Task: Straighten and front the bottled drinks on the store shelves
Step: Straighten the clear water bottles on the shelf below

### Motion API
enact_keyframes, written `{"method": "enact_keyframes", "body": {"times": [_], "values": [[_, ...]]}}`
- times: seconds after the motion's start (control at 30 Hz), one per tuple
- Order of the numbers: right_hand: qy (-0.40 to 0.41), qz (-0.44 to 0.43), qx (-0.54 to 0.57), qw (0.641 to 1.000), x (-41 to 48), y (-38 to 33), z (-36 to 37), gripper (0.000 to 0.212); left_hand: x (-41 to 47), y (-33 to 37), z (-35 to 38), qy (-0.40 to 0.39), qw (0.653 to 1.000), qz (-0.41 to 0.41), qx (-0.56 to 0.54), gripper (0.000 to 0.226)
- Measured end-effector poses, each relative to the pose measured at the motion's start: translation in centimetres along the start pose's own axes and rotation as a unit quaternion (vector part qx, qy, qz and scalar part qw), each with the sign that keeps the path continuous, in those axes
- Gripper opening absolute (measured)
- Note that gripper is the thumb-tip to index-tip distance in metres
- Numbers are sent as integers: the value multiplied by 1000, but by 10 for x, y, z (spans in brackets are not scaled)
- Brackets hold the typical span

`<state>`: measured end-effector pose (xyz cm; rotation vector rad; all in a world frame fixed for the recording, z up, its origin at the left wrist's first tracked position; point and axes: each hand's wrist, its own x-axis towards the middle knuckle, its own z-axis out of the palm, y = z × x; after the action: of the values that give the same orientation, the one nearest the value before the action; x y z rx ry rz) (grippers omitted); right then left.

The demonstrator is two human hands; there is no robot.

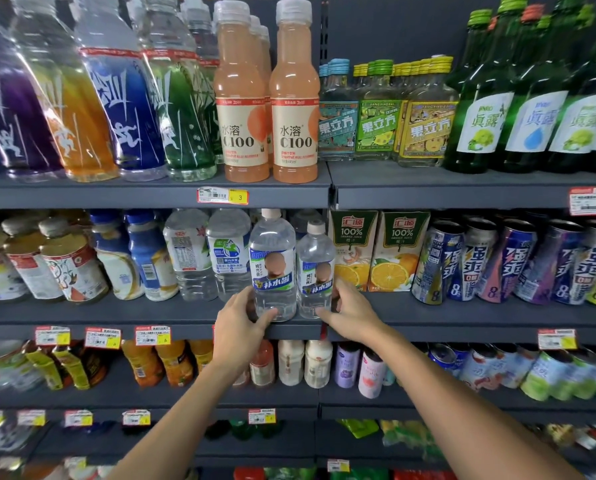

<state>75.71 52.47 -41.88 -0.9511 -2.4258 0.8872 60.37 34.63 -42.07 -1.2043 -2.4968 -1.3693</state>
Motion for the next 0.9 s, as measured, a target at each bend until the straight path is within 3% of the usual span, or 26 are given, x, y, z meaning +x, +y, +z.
{"method": "enact_keyframes", "body": {"times": [0.4, 0.9], "values": [[25, -38, -3, 999, -1, -5, 1, 59, 13, -4, 0, -8, 1000, -17, 6, 26], [40, -14, -16, 999, -1, -6, 5, 56, 16, -8, 10, 22, 999, -30, 5, 44]]}}
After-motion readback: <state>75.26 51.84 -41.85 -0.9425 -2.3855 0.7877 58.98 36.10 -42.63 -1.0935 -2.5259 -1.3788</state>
